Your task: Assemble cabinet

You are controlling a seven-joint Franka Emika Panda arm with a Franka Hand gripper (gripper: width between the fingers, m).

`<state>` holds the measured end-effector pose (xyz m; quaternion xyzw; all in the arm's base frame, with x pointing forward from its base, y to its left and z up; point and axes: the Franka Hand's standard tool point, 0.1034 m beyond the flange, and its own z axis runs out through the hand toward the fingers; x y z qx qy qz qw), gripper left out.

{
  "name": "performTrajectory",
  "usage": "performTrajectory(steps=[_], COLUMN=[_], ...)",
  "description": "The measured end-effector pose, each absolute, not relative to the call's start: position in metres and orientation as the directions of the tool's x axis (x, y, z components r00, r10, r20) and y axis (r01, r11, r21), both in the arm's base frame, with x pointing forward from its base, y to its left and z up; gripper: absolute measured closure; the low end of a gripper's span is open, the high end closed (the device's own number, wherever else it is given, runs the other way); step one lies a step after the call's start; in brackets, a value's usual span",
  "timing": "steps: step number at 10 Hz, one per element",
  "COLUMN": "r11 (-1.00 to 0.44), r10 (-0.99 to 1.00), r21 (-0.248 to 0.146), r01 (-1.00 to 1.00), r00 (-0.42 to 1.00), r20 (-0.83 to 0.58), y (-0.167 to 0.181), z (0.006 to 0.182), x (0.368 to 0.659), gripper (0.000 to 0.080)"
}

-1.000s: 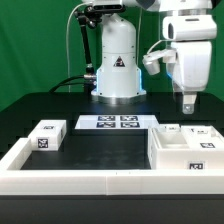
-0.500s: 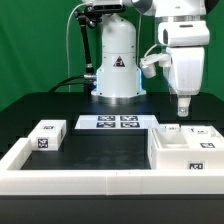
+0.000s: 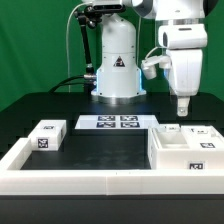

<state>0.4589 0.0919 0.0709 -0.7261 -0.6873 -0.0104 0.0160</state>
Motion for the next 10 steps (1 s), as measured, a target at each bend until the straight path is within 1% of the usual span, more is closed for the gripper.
performTrajectory(steps=[3, 5, 6, 10], r11=[-0.048, -0.050, -0.051, -0.053], r10=[0.998, 0.997, 0.997, 0.997], r21=[-0.037, -0.040, -0.050, -0.070], r01=[0.998, 0.998, 0.997, 0.996], r00=[0.050, 0.052, 0.053, 0.057], r20=[0.040, 0.054, 0.055, 0.058], y=[0.092, 0.095, 0.095, 0.095], z=[0.054, 0.040, 0.036, 0.027], x=[0.431, 0.419, 0.417, 0.413], gripper=[0.0003, 0.0003, 0.0003, 0.0003])
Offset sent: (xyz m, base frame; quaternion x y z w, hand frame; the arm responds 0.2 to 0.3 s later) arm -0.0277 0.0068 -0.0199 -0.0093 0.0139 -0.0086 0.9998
